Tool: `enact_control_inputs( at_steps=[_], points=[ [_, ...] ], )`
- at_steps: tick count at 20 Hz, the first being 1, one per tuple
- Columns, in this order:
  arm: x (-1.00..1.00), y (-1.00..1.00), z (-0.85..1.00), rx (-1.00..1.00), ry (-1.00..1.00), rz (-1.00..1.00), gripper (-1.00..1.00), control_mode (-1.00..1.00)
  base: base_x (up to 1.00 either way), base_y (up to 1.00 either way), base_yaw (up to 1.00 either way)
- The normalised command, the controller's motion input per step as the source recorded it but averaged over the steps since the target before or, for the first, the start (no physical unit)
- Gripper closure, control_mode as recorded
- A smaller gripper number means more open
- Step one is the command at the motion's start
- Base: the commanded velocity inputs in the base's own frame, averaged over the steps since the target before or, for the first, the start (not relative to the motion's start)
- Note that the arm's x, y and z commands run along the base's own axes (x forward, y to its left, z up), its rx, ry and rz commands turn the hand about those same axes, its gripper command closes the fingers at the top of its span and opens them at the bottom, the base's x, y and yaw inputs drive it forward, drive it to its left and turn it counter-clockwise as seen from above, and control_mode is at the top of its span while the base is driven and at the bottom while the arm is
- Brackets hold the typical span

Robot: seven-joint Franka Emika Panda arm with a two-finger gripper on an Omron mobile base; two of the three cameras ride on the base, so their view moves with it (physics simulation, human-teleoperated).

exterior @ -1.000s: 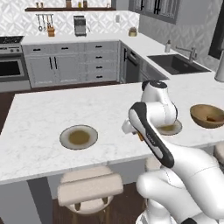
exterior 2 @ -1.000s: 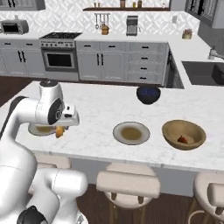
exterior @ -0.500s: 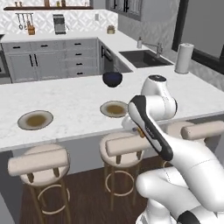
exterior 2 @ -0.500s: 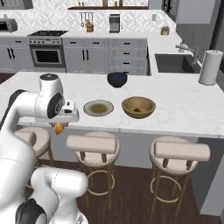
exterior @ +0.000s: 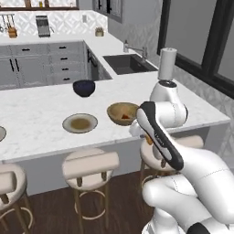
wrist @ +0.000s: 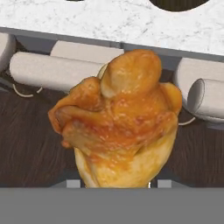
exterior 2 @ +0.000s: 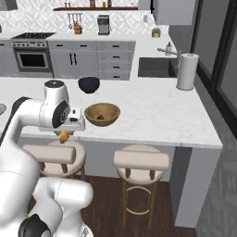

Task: Pick the chicken drumstick and bell pepper from their plates and place them in the bowl. Then put the bowl in the fridge.

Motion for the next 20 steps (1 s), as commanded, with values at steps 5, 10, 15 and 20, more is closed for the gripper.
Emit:
enact_control_inputs(
  at_steps=[5,10,15,20],
  points=[
    [0.00,0.00,0.00,0.00,0.00,0.00,1.00,1.00,1.00,-0.40,0.12],
    [0.00,0.00,0.00,0.00,0.00,0.00,1.00,1.00,0.93,-0.51,0.29],
    [0.00,0.00,0.00,0.00,0.00,0.00,1.00,1.00,0.34,-0.06,0.28],
    [0.00,0.00,0.00,0.00,0.00,0.00,1.00,1.00,0.39,0.00,0.17]
  ],
)
